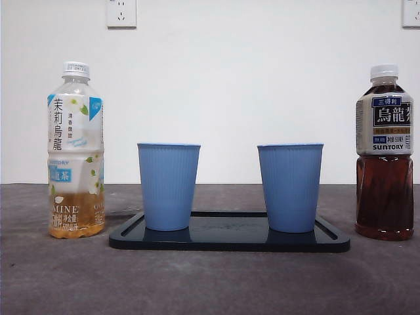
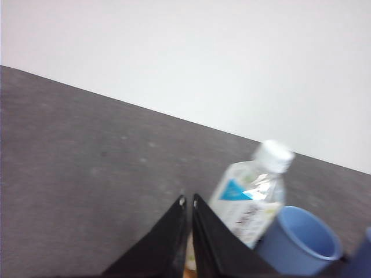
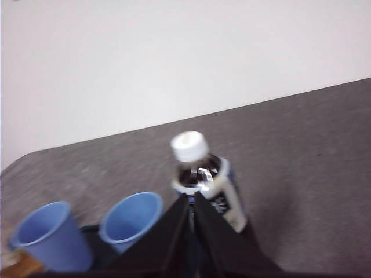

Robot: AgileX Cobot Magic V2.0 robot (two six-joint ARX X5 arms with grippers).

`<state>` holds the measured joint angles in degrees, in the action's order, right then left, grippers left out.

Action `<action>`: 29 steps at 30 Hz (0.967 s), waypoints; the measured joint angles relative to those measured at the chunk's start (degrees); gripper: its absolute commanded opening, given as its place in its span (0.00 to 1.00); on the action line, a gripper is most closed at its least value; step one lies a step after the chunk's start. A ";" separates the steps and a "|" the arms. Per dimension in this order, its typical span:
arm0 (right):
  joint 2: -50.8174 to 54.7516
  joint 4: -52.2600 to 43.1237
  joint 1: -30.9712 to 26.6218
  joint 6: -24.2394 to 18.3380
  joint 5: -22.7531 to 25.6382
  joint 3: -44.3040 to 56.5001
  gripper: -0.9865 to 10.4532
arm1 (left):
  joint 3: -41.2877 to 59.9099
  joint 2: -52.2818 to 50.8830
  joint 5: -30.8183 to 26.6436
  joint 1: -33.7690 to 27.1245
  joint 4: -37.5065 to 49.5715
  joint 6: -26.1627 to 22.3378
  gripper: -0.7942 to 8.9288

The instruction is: Pour the drink into the cup

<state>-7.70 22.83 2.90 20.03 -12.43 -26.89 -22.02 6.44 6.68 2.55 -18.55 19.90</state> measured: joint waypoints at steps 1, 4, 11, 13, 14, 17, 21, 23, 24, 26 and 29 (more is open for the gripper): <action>-1.31 1.29 0.00 0.00 -0.96 -2.08 0.10 | -2.34 1.55 1.05 0.00 -1.09 -0.02 0.10; -5.20 4.61 0.00 -0.04 -4.66 -7.63 0.10 | -9.09 6.51 3.74 0.00 -3.89 -0.37 0.10; -14.69 14.43 0.09 -3.02 -14.78 -19.34 0.10 | -24.06 19.26 11.30 1.16 -10.60 -2.84 0.10; -17.66 18.01 0.63 -5.18 -15.96 -22.49 0.10 | -27.39 22.23 14.16 2.47 -12.68 -4.55 0.10; -18.91 19.37 1.20 -6.16 -16.13 -23.76 0.10 | -28.74 23.43 14.91 3.26 -13.90 -5.40 0.10; -22.38 21.75 3.87 -9.25 -16.15 -27.32 0.10 | -32.72 27.02 15.74 6.45 -18.36 -8.11 0.10; -25.38 21.97 8.17 -11.93 -16.22 -29.73 0.10 | -36.13 31.28 16.04 11.65 -23.69 -12.22 0.10; -26.18 22.14 9.40 -12.59 -16.35 -29.75 0.10 | -36.33 32.61 16.20 13.97 -24.20 -13.62 0.10; -26.51 22.32 9.57 -12.83 -16.35 -29.75 0.10 | -36.33 33.16 16.20 14.80 -24.22 -14.16 0.10; -26.99 22.36 9.60 -13.18 -16.24 -29.75 0.10 | -36.33 33.44 16.17 15.72 -23.91 -14.80 0.12; -27.28 22.36 9.60 -13.38 -15.52 -29.75 0.20 | -36.33 33.18 16.20 16.13 -22.69 -14.97 0.18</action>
<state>-34.98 45.19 12.49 6.66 -27.94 -56.64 -58.35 39.62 22.87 18.68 -41.23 4.93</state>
